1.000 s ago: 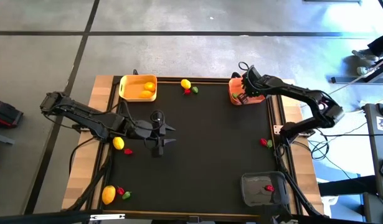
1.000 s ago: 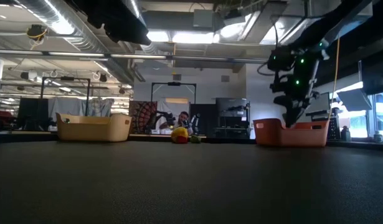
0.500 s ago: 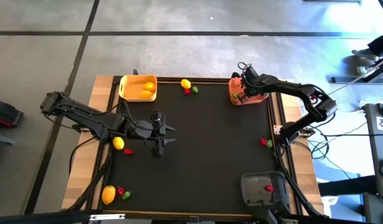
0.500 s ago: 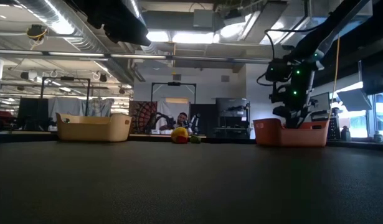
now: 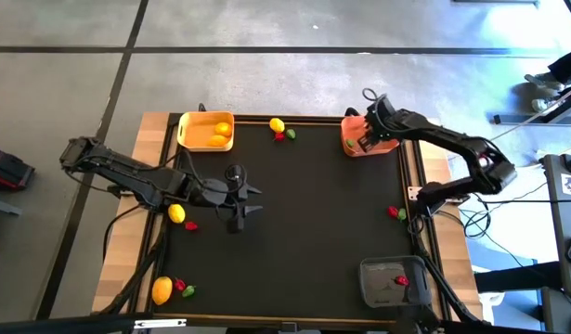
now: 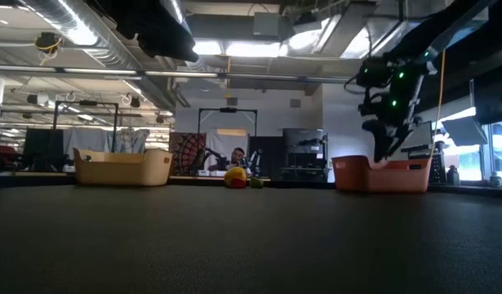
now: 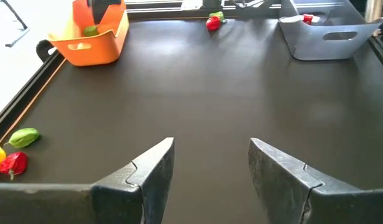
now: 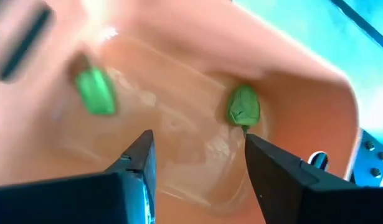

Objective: Sort produce into baskets
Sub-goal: Put the lemon into the yellow bin

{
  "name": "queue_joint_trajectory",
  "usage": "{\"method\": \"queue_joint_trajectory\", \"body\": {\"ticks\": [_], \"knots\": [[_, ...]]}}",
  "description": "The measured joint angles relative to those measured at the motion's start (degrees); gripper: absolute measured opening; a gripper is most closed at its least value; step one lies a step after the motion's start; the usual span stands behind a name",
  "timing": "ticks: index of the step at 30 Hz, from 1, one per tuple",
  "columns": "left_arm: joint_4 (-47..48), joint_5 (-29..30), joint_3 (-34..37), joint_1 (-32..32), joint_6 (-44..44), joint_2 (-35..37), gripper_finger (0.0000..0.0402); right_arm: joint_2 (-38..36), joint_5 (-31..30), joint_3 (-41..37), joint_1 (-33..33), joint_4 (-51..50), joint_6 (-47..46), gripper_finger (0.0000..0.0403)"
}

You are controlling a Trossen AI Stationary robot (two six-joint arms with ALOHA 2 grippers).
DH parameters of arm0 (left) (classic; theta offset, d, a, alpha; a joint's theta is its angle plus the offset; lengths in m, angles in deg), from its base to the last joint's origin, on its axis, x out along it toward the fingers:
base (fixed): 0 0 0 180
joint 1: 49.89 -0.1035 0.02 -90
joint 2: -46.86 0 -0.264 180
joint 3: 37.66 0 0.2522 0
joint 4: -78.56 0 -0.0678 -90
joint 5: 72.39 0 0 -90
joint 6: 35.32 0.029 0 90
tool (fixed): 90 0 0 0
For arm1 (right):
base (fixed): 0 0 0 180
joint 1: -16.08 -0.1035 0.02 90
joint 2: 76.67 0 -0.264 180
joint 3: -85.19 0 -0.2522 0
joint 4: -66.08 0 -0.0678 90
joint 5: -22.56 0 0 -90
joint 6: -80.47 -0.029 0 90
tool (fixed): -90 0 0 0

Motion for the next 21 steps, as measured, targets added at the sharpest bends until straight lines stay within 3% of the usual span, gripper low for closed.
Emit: {"method": "queue_joint_trajectory", "body": {"ticks": [5,8,14,21], "knots": [[-0.1,0.0,0.0,-0.8,-3.8,-0.1,0.0200,-7.3,6.2,0.0,-1.8,0.4,-0.4,0.0179],[-1.0,0.0,0.0,-1.4,-1.7,-0.1,0.0200,-11.0,10.2,0.0,-4.2,3.1,-0.4,0.0179],[-2.4,0.1,0.0,-6.8,-0.7,-0.1,0.0218,-12.6,14.0,0.0,-10.4,10.2,-1.8,0.0186],[-1.7,-0.6,0.0,-16.9,0.8,-0.1,0.0283,-11.2,16.3,0.0,-16.6,13.4,-2.6,0.0271]]}}
